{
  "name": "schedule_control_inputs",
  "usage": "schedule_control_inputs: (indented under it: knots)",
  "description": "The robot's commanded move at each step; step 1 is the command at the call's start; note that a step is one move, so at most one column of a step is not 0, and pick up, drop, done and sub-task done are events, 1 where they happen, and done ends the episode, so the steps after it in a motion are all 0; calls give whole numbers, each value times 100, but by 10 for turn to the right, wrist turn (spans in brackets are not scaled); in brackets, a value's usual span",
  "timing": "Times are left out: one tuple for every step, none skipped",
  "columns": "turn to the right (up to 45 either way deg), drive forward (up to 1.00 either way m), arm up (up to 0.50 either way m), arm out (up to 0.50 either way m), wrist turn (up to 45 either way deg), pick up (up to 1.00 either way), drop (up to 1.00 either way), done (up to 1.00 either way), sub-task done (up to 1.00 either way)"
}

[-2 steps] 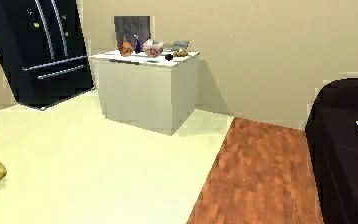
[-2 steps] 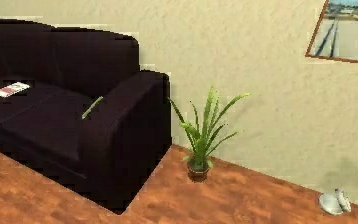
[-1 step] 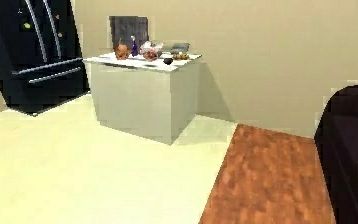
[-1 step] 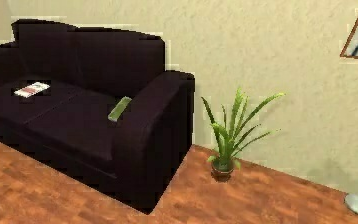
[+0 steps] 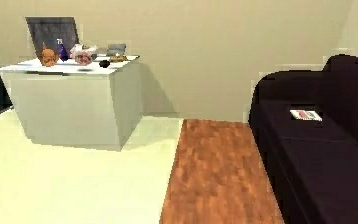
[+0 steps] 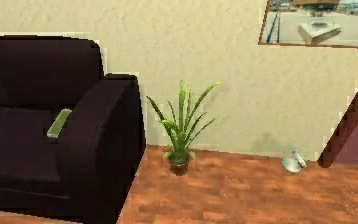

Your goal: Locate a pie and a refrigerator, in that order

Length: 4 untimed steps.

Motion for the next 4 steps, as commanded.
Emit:
schedule_control_inputs:
  knots:
    - [0, 100, 0, 0, 0, 0, 0, 0, 0]
    - [30, 0, 0, 0, 0, 0, 0, 0, 0]
    - [0, 80, 0, 0, 0, 0, 0, 0, 0]
    - [-450, 0, 0, 0, 0, 0, 0, 0, 0]
